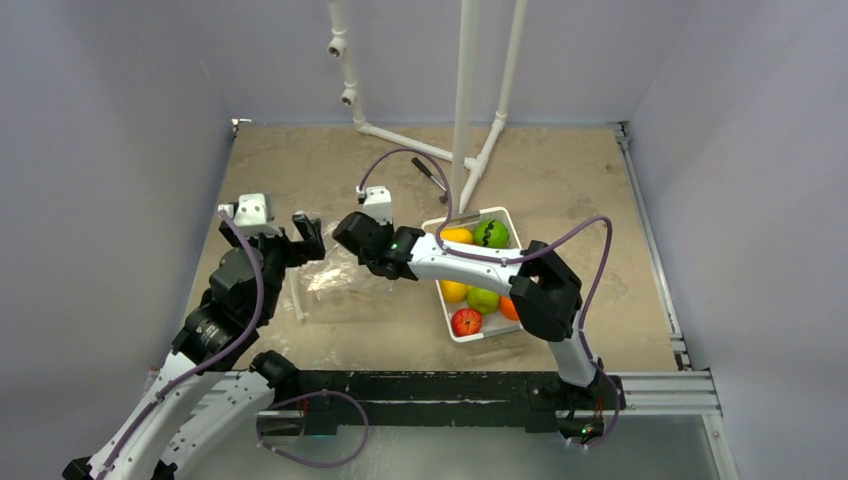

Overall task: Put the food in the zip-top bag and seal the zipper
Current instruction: Pick up the zipper food storage bag at the center of the board.

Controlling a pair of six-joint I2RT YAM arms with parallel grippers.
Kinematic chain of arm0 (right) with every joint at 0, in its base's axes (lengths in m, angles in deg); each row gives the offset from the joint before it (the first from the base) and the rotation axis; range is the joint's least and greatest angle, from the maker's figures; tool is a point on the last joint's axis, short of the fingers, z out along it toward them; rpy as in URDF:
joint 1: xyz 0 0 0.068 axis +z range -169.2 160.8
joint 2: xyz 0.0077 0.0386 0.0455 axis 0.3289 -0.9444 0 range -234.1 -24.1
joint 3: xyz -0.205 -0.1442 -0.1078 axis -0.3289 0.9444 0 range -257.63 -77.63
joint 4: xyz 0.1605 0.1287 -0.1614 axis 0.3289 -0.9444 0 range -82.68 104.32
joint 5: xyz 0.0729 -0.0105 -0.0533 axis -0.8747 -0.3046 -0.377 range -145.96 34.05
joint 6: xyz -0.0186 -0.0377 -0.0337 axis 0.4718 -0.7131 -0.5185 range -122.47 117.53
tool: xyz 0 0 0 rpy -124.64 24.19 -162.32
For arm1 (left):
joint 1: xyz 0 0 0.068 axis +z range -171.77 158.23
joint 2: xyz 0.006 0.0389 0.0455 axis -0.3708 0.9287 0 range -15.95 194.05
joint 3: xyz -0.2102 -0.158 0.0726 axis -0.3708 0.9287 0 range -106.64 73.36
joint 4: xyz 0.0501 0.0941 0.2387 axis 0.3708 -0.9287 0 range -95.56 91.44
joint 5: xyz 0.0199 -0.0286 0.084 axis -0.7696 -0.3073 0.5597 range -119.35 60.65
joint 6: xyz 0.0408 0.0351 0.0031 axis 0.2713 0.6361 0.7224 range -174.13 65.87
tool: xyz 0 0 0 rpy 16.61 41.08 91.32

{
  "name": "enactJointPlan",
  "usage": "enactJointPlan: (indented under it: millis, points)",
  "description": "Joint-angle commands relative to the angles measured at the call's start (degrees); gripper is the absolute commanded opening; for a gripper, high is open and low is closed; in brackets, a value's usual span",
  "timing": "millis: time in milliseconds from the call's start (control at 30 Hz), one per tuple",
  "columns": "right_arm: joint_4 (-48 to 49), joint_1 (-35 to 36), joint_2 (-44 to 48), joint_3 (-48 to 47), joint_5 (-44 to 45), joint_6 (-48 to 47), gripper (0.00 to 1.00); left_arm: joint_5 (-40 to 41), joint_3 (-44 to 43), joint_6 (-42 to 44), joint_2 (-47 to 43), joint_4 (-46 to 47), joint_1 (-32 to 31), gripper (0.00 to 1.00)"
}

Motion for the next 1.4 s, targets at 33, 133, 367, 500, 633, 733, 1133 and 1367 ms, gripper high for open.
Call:
enactJointPlan:
  millis: [33,133,367,500,633,733,1133,1367]
  points:
    - [-0.81,0.19,0.71,-1.93,2.13,1.06,0.21,0.95,-1.38,-0.73,-0.41,0.75,-0.02,0.93]
    - [-0.81,0.19,1.48,-0.98,1.38,1.18,0.00,1.17,-1.38,-0.67,-0.32,0.73,0.00,0.93]
    - [3.69,0.11,6.67,3.28,0.11,0.28,0.00,2.36,-1.35,-0.50,0.12,0.49,-0.01,0.93]
    - [6.99,0.11,11.74,6.16,-0.20,-0.61,0.00,3.29,-1.29,-0.74,0.30,0.42,0.00,0.93]
    - [7.56,-0.05,16.46,8.04,0.95,-0.88,0.00,3.45,-1.18,-1.23,0.30,0.52,0.03,0.93]
    - [8.05,-0.28,20.40,9.91,1.40,-1.28,0.00,3.65,-1.17,-1.66,0.26,0.51,-0.01,0.93]
    - [8.93,-2.31,34.55,17.80,3.56,-0.53,0.00,1.78,-0.96,-3.67,0.03,0.21,0.06,0.91]
    - [8.62,-3.55,40.81,19.49,4.12,-0.38,0.00,-5.62,0.78,-7.88,-0.39,-0.84,0.07,0.88]
